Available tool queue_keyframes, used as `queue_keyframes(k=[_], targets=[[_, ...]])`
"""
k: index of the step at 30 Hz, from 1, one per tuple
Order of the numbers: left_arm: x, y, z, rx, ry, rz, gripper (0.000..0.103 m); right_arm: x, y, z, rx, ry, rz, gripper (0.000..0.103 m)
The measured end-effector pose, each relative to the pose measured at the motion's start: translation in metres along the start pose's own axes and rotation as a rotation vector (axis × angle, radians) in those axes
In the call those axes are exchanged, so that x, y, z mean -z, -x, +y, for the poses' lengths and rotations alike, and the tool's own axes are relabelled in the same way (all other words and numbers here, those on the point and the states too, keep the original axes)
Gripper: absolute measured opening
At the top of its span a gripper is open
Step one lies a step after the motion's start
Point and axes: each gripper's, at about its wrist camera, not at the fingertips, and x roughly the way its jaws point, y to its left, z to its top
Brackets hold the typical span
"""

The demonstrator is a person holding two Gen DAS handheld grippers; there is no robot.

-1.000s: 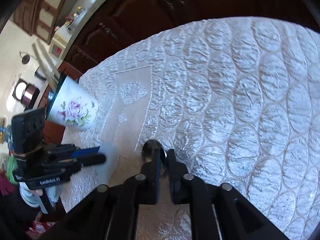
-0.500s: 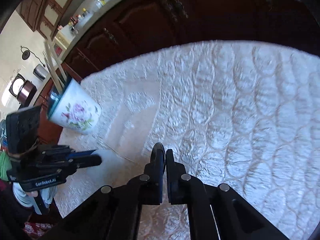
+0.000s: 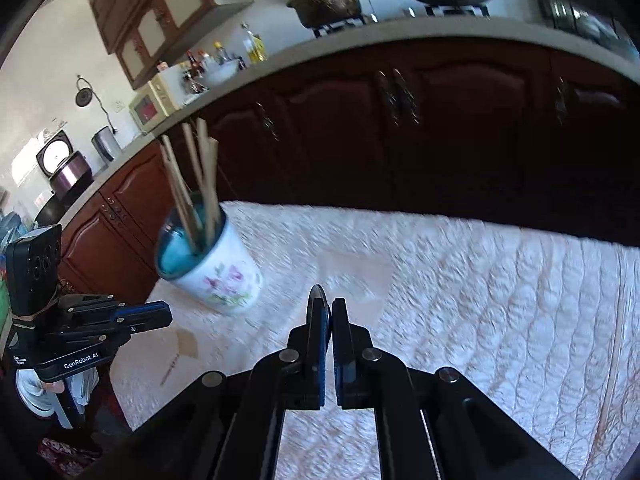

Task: Organize utensils
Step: 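Lift both spoons and carry them over the teal cup with both tools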

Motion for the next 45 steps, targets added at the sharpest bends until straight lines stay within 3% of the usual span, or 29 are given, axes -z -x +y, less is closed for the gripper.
queue_keyframes(k=[3, 7, 8, 9, 11, 14, 24, 25, 26, 27, 30, 39, 45], targets=[[0.002, 0.009, 0.004, -0.008, 0.006, -0.013, 0.002, -0.005, 0.003, 0.015, 0.0, 0.023, -0.006, 0.002], [0.01, 0.001, 0.017, 0.007, 0.069, 0.036, 0.003, -0.005, 0.003, 0.027, -0.002, 0.036, -0.004, 0.002], [0.013, -0.003, 0.021, 0.009, 0.092, 0.046, 0.01, -0.004, 0.004, 0.029, -0.003, 0.035, -0.004, 0.002], [0.017, -0.013, 0.029, 0.023, 0.133, 0.074, 0.028, -0.002, 0.005, 0.029, -0.003, 0.034, -0.004, 0.002], [0.026, -0.032, 0.042, 0.048, 0.214, 0.115, 0.045, 0.001, 0.007, 0.029, -0.002, 0.03, -0.004, 0.002], [0.037, -0.061, 0.05, 0.048, 0.267, 0.164, 0.045, 0.006, 0.008, 0.024, 0.001, 0.021, 0.005, 0.002], [0.047, -0.115, 0.033, 0.049, 0.211, 0.228, 0.045, 0.013, 0.017, 0.005, 0.013, -0.02, 0.005, 0.002], [0.048, -0.116, 0.031, 0.04, 0.194, 0.223, 0.045, 0.013, 0.017, 0.003, 0.012, -0.025, 0.006, 0.002], [0.046, -0.116, 0.03, 0.039, 0.182, 0.219, 0.037, 0.013, 0.016, 0.001, 0.013, -0.028, 0.008, 0.002], [0.047, -0.117, 0.029, 0.043, 0.169, 0.224, 0.018, 0.013, 0.016, 0.001, 0.014, -0.03, 0.009, 0.002], [0.05, -0.113, 0.032, 0.071, 0.155, 0.224, 0.011, 0.012, 0.013, -0.001, 0.009, -0.039, 0.012, 0.002], [0.05, -0.05, 0.036, 0.077, 0.153, 0.13, 0.002, 0.005, 0.014, 0.008, -0.009, -0.035, -0.012, 0.002], [0.032, 0.036, 0.052, -0.01, 0.125, -0.034, 0.001, -0.016, 0.023, 0.034, -0.001, 0.004, -0.088, 0.002]])
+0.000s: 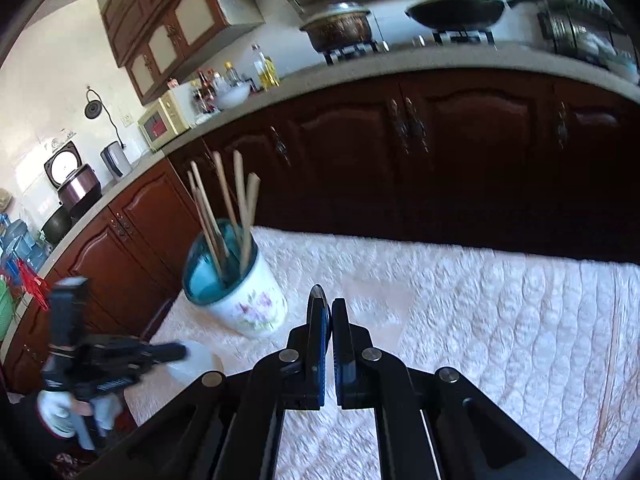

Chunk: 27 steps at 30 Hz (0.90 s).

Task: Organize utensils
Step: 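Lift both spoons and carry them over the teal cup with both tools, then lower both spoons into the cup and open both tools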

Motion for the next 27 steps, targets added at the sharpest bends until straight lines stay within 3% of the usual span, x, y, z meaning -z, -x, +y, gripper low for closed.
queue_keyframes(k=[6, 9, 13, 20, 27], targets=[[-0.047, 0.071, 0.028, -0.127, 0.012, -0.189, 0.001, -0.037, -0.01, 0.038, 0.006, 0.025, -0.077, 0.002], [-0.065, 0.078, 0.037, -0.179, 0.019, -0.24, 0.001, -0.057, -0.019, 0.06, 0.021, 0.042, -0.116, 0.002], [-0.082, 0.064, 0.044, -0.27, 0.025, -0.29, 0.001, -0.076, -0.04, 0.09, 0.074, 0.079, -0.154, 0.002], [-0.091, 0.022, 0.046, -0.387, -0.016, -0.304, 0.001, -0.083, -0.081, 0.13, 0.21, 0.228, -0.183, 0.002], [-0.081, -0.008, 0.036, -0.478, -0.109, -0.284, 0.001, -0.059, -0.116, 0.131, 0.216, 0.268, -0.12, 0.002]])
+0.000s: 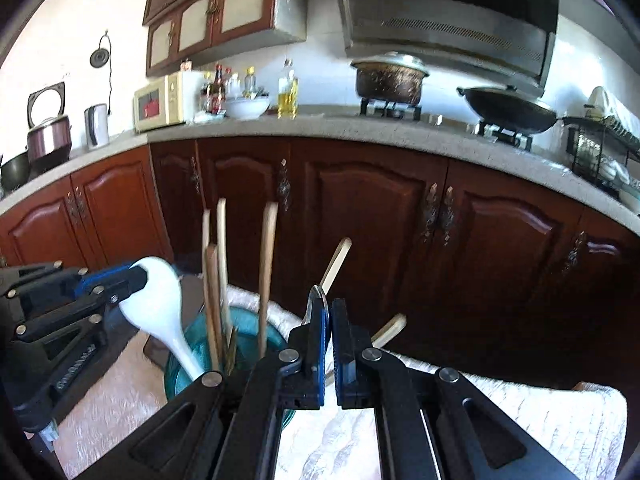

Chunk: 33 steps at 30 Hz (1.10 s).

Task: Organize utensils
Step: 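Lower both spoons into the cup and open both tools, then pull both open tools back from the cup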

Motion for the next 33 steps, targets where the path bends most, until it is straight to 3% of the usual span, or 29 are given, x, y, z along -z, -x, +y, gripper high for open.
queue_keyframes(k=[6, 10, 13, 14, 16, 17, 18, 21, 26, 33], targets=[[0.02, -0.014, -0.009, -0.009, -0.002, 0.046, 0.001, 0.03, -0.019, 0.005, -0.079, -0.007, 0.095, 0.003], [0.021, -0.019, -0.005, 0.041, 0.048, 0.113, 0.002, 0.039, -0.02, -0.005, -0.149, -0.058, 0.126, 0.004], [0.021, -0.014, 0.001, 0.048, 0.091, 0.117, 0.004, 0.04, -0.016, -0.019, -0.219, -0.145, 0.159, 0.016], [0.021, -0.012, 0.003, 0.054, 0.109, 0.12, 0.011, 0.041, -0.011, -0.022, -0.232, -0.166, 0.15, 0.024], [0.019, -0.003, 0.01, 0.071, 0.155, 0.119, 0.032, 0.042, 0.001, -0.029, -0.248, -0.194, 0.123, 0.027], [0.018, 0.0, 0.012, 0.079, 0.168, 0.117, 0.045, 0.042, 0.006, -0.03, -0.251, -0.198, 0.114, 0.027], [0.017, 0.005, 0.014, 0.091, 0.183, 0.113, 0.049, 0.041, 0.011, -0.03, -0.249, -0.196, 0.108, 0.027], [0.017, 0.021, 0.017, 0.129, 0.224, 0.112, 0.05, 0.042, 0.025, -0.031, -0.238, -0.191, 0.087, 0.029], [0.02, 0.04, 0.013, 0.115, 0.232, 0.113, 0.05, 0.045, 0.044, -0.026, -0.184, -0.169, 0.064, 0.044], [0.035, 0.06, -0.002, 0.067, 0.214, 0.119, 0.05, 0.057, 0.06, -0.01, -0.125, -0.145, 0.074, 0.044]])
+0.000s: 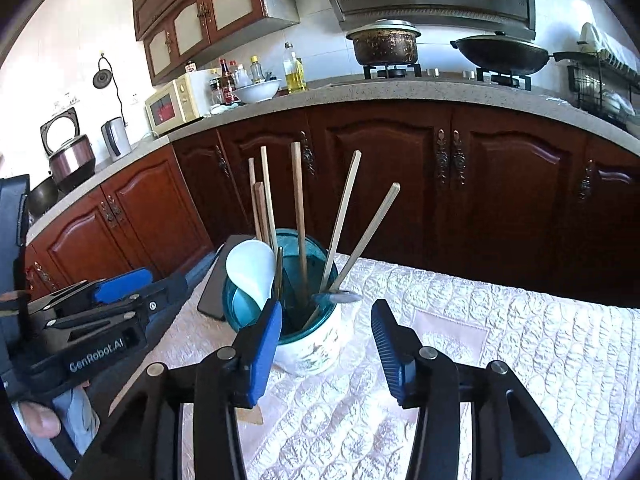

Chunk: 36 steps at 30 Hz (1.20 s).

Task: Organize utensils
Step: 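Pull both open tools back from the cup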

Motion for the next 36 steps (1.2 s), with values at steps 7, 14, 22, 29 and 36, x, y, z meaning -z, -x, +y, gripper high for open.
queue_keyframes(k=[7, 14, 22, 29, 36], targets=[[0.01, 0.011, -0.006, -0.037, -0.02, -0.011, 0.05, 0.005, 0.011, 0.006, 0.019, -0.001, -0.005, 0.048], [0.013, 0.017, -0.005, -0.046, -0.009, -0.024, 0.05, 0.006, 0.019, 0.008, 0.039, 0.012, -0.014, 0.052], [0.015, 0.018, 0.0, -0.075, 0.008, -0.029, 0.05, 0.006, 0.019, 0.01, 0.04, 0.008, -0.016, 0.054], [0.015, 0.017, 0.003, -0.084, 0.016, -0.031, 0.05, 0.006, 0.018, 0.013, 0.041, 0.008, -0.012, 0.056], [0.016, 0.017, 0.003, -0.084, 0.015, -0.033, 0.05, 0.006, 0.017, 0.012, 0.041, 0.002, -0.008, 0.056]])
